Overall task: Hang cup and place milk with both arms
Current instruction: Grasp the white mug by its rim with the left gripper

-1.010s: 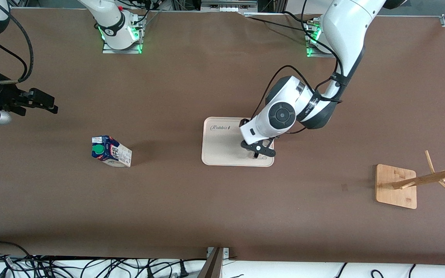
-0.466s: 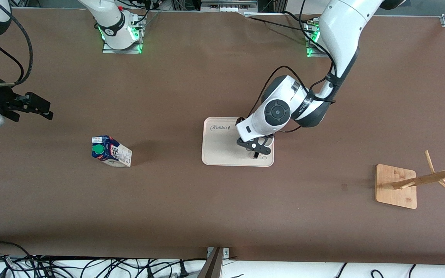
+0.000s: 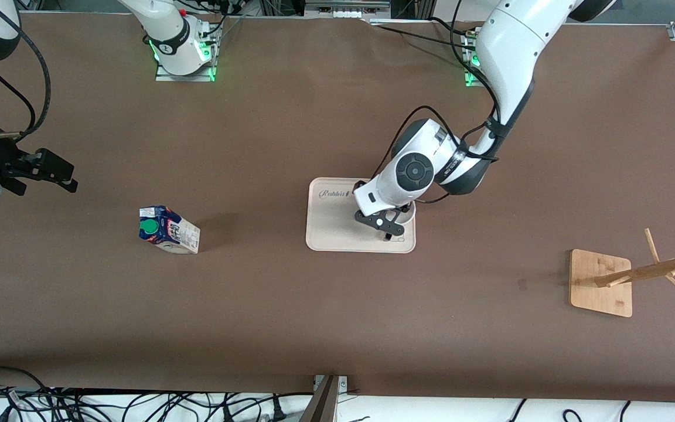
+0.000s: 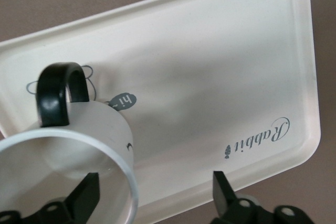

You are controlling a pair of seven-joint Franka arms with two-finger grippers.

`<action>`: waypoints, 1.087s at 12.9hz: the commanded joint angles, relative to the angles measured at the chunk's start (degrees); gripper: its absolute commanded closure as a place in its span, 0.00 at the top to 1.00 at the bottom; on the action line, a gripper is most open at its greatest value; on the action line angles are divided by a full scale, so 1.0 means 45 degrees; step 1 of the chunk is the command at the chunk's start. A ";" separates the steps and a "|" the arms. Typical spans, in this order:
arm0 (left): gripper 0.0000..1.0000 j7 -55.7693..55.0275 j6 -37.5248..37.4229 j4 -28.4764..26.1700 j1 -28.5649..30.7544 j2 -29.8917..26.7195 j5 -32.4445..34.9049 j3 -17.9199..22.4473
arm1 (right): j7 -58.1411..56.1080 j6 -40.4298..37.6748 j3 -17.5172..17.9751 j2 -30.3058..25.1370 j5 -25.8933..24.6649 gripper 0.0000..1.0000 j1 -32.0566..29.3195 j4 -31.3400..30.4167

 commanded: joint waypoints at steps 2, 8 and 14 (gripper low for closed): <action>0.00 -0.0642 -0.0006 -0.0088 -0.0056 -0.0120 0.0331 -0.0033 | 0.0005 0.0113 -0.0037 -0.0019 -0.0153 1.00 0.0099 0.0008; 0.00 -0.1018 -0.0202 -0.0068 -0.0056 -0.0102 0.0350 -0.0131 | 0.0005 0.0094 -0.0017 -0.0019 -0.0153 1.00 0.0099 0.0008; 0.00 -0.0883 -0.1351 0.0166 0.0100 -0.3178 0.0331 0.0451 | 0.0005 0.0094 0.0041 -0.0039 -0.0153 1.00 0.0119 0.0008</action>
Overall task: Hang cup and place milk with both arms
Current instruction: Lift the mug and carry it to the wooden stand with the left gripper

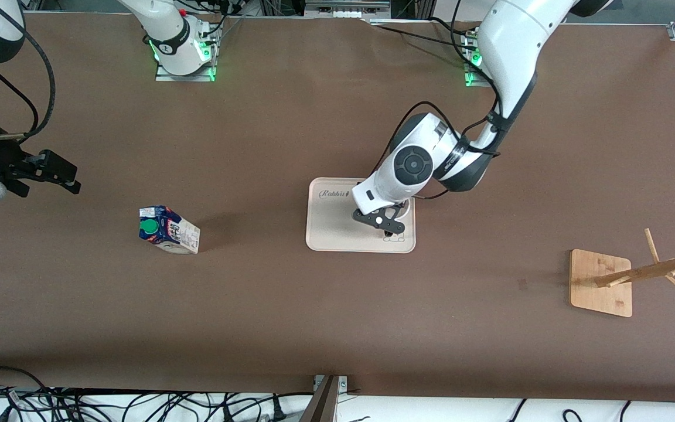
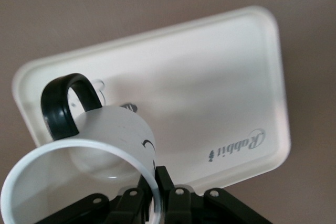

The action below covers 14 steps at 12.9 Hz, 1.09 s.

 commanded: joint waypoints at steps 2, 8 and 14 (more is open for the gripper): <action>0.00 -0.0062 -0.1801 -0.0129 0.0083 -0.3442 0.0131 0.0946 | 0.0005 0.0011 0.0037 -0.0059 -0.0153 1.00 0.0042 0.0006; 0.00 0.0074 -0.2020 0.0788 0.0239 -0.3506 0.0188 0.3522 | 0.0005 0.0011 0.0056 -0.0059 -0.0152 1.00 0.0042 0.0006; 0.00 0.1904 -0.1630 0.1102 0.1310 -0.3525 -0.1134 0.5612 | 0.0005 -0.0008 0.0037 -0.0059 -0.0133 1.00 0.0022 -0.0033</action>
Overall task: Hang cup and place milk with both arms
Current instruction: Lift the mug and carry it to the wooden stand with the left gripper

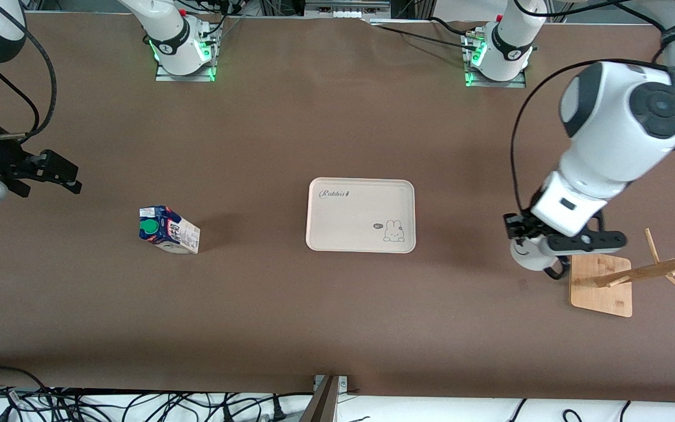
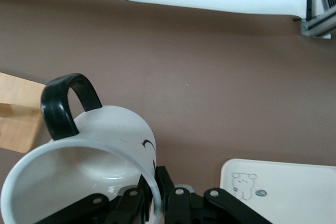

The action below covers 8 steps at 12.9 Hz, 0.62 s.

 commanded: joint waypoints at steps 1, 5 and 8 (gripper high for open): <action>0.00 0.1651 -0.0022 0.0322 0.0699 0.0093 -0.1768 0.0671 | 0.0005 -0.0011 0.0011 -0.0061 -0.0133 1.00 0.0012 -0.0030; 0.00 0.2808 -0.0158 0.0341 0.0897 0.0035 -0.3688 0.1746 | 0.0005 0.0028 0.0011 -0.0061 -0.0114 1.00 0.0012 -0.0030; 0.00 0.3527 -0.0100 0.0322 0.0956 0.0112 -0.3926 0.2156 | 0.0024 0.0008 0.0011 -0.0061 -0.0114 1.00 0.0012 -0.0030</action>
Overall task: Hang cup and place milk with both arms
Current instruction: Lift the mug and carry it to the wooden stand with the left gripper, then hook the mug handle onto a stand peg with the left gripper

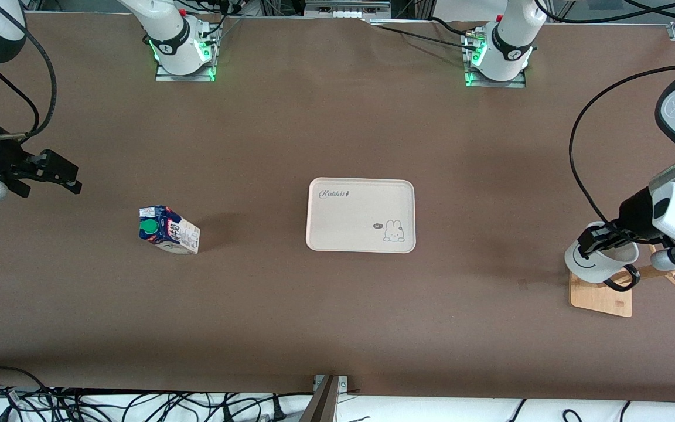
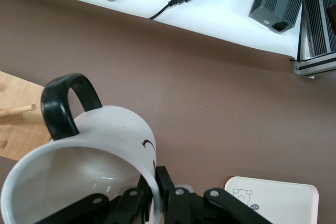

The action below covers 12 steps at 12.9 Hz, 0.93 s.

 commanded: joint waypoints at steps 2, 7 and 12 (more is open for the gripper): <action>0.00 0.1674 -0.0161 0.0270 0.0021 0.0132 -0.1155 0.0836 | 0.0024 -0.0011 0.0013 -0.0062 -0.0114 1.00 0.0033 -0.0028; 0.00 0.1951 -0.0239 0.0270 0.0275 0.0249 -0.1489 0.1130 | 0.0024 0.0008 0.0013 -0.0062 -0.0094 1.00 0.0014 -0.0028; 0.00 0.1990 -0.0726 0.0250 0.0373 0.0308 -0.1882 0.1499 | 0.0024 -0.0011 0.0013 -0.0062 -0.0075 1.00 0.0014 -0.0028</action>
